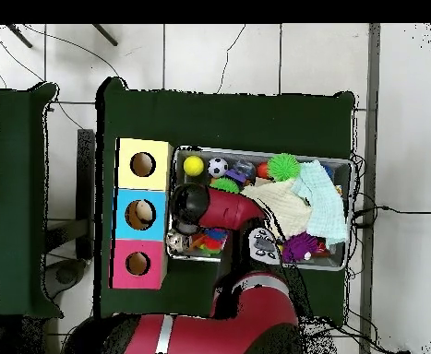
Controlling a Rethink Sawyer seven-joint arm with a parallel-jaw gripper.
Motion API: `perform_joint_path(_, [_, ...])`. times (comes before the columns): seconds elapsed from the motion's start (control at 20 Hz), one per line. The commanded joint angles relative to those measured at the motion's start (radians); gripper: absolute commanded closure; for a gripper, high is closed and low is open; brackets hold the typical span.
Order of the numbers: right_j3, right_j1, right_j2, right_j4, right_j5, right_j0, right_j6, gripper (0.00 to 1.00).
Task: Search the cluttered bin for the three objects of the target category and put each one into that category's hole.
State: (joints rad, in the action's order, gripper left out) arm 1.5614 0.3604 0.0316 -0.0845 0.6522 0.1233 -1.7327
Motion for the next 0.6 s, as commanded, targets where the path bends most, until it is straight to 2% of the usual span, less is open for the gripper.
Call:
perform_joint_path(0.05, [0.0,-0.017,-0.023,0.074,0.315,-0.028,-0.021,0.0])
perform_joint_path(0.4, [0.006,-0.004,-0.008,0.1,0.312,-0.053,-0.058,0.0])
perform_joint_path(0.6, [0.012,-0.002,-0.014,0.105,0.245,-0.047,-0.06,0.0])
